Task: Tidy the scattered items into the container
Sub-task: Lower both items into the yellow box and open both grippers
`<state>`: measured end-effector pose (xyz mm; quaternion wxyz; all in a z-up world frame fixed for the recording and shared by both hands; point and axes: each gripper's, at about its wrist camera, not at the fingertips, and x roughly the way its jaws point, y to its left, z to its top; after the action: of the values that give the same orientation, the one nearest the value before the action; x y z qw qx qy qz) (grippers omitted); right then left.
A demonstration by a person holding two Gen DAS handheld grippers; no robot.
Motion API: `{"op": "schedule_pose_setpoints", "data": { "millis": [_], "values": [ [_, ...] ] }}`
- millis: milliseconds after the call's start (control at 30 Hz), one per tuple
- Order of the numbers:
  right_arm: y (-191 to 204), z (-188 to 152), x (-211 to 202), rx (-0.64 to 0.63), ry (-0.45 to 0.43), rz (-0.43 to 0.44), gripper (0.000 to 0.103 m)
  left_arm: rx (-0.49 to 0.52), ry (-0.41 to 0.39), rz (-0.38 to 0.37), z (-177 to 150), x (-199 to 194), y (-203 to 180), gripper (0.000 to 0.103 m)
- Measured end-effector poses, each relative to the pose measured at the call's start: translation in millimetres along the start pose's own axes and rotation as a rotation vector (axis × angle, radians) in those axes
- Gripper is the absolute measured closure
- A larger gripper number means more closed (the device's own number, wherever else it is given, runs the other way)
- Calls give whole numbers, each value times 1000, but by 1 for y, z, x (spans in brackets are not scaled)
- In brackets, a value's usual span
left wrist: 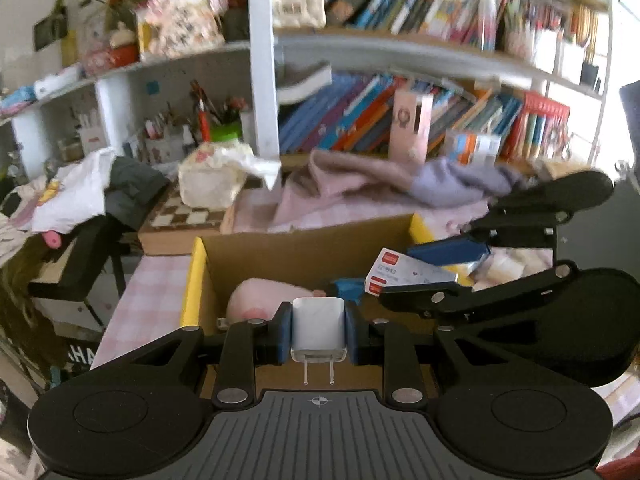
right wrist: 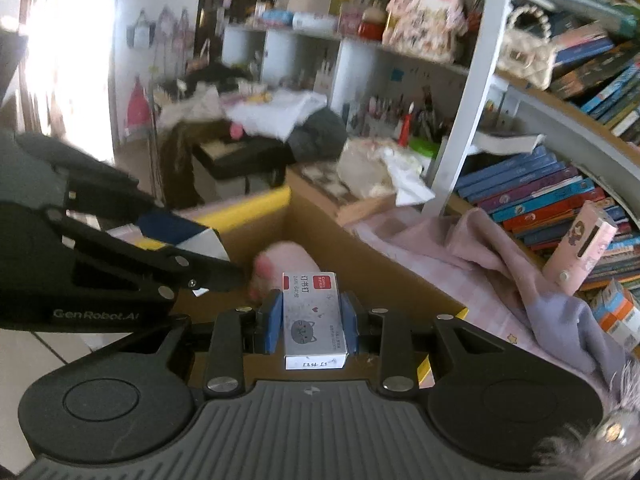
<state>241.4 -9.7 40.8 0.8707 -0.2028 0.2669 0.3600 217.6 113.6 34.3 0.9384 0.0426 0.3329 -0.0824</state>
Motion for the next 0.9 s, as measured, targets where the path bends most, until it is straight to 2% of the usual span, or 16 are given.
{"op": "schedule_pose_setpoints", "data": {
  "millis": [233, 367, 633, 733, 833, 900],
  "values": [
    [-11, -8, 65, -110, 127, 6, 74, 62, 147, -14, -6, 56, 6, 78],
    [-9, -13, 89, -162, 194, 31, 74, 78, 207, -17, -12, 74, 9, 78],
    [-6, -12, 103, -226, 235, 50, 73, 103, 223, -17, -12, 77, 9, 75],
    [-5, -11, 102, -226, 232, 46, 71, 100, 216, 3, -11, 74, 11, 66],
    [-6, -9, 97, -225, 211, 21, 60, 86, 193, 30, -10, 67, 16, 46],
    [-9, -9, 92, -206, 200, 16, 56, 64, 171, 41, -10, 59, 20, 28]
  ]
}}
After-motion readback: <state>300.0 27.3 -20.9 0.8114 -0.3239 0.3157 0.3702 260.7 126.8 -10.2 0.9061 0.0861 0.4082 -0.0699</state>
